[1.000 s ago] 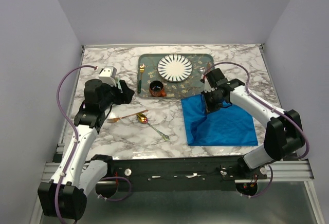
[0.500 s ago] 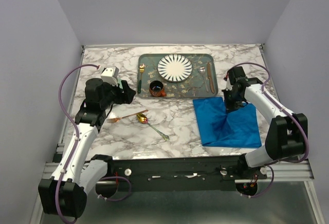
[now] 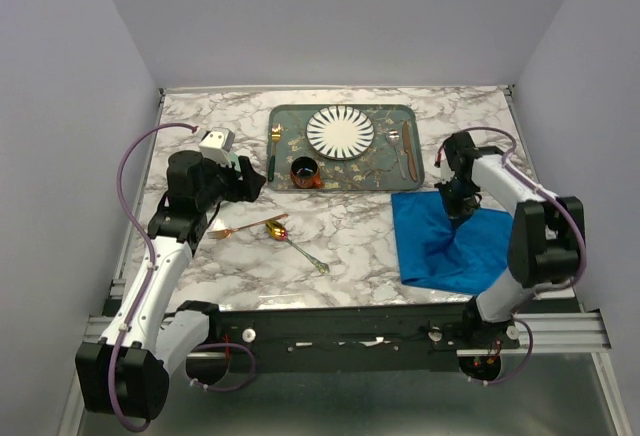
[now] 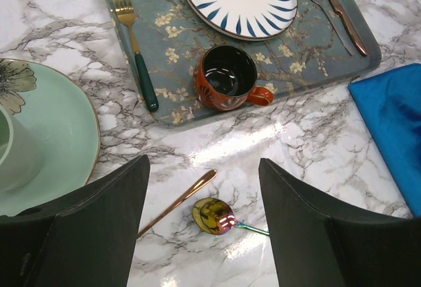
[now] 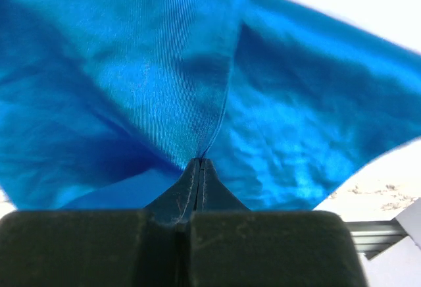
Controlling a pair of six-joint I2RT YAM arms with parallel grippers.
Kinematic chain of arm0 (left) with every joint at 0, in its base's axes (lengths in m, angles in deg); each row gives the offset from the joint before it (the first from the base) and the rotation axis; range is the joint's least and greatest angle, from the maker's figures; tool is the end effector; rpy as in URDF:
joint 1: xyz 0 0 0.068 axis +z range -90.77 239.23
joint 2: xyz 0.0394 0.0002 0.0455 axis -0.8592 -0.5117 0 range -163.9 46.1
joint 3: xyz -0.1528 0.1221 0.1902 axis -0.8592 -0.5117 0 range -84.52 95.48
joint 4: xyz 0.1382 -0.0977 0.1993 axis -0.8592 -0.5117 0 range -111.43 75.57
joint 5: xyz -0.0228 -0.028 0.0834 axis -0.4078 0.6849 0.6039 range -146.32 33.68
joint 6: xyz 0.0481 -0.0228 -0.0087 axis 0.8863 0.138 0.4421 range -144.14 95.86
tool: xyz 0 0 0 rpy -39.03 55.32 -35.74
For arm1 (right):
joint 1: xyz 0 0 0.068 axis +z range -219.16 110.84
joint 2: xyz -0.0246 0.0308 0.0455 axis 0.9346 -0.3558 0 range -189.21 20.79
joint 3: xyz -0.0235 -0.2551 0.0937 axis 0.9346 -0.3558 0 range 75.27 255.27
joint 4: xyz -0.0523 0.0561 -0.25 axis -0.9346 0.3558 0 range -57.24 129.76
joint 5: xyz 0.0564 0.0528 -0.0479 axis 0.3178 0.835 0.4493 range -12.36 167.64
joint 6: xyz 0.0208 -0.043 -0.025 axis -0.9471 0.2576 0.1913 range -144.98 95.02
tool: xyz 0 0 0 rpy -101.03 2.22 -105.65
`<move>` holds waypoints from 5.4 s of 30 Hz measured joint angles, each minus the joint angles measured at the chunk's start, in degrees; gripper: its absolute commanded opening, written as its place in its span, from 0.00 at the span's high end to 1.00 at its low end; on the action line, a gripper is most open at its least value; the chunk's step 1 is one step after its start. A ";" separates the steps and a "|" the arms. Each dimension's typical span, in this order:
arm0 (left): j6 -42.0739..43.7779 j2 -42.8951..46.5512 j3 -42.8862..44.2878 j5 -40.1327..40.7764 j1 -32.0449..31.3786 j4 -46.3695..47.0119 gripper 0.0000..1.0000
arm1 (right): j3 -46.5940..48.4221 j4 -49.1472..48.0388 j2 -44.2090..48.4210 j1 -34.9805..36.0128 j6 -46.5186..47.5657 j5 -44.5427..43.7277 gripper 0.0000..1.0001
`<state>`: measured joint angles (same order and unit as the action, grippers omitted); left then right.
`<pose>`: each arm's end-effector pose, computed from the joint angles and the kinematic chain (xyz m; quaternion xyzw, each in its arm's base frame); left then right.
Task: Fold the napkin into a case and place the utensils inside
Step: Fold the rectangle-folded napkin at the center of the board, then rotate the square-folded napkin at the center of the board.
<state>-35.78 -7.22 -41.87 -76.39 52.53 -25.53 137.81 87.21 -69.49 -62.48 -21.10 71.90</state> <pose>0.2110 -0.0371 0.2990 0.0625 0.8187 -0.2305 0.5222 0.2795 0.0292 0.2082 -0.0883 0.9925 -0.0483 0.0692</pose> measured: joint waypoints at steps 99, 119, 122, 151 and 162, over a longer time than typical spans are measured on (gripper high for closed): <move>3.32 -2.29 2.73 -0.09 2.08 -1.95 0.01 | 7.26 0.35 -12.85 6.71 3.10 5.64 0.41; 19.85 -1.11 2.73 -9.25 -2.16 -12.72 0.01 | 11.02 5.03 -15.82 -1.11 8.68 24.81 0.38; 20.94 -0.87 2.73 -9.25 -2.16 -13.73 0.01 | 7.69 4.57 -17.20 -1.11 8.37 25.16 0.39; 28.87 -3.58 9.68 -9.40 -5.55 -17.73 0.01 | 6.21 2.47 4.33 4.85 9.44 40.92 0.39; 23.19 -12.26 11.32 -8.15 -23.37 -12.09 0.34 | 13.73 -4.04 -10.95 7.65 8.83 46.66 0.60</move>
<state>-12.59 -19.48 -30.54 -84.55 29.16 -37.61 151.54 83.17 -80.44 -54.83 -12.27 118.57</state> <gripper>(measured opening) 0.817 0.431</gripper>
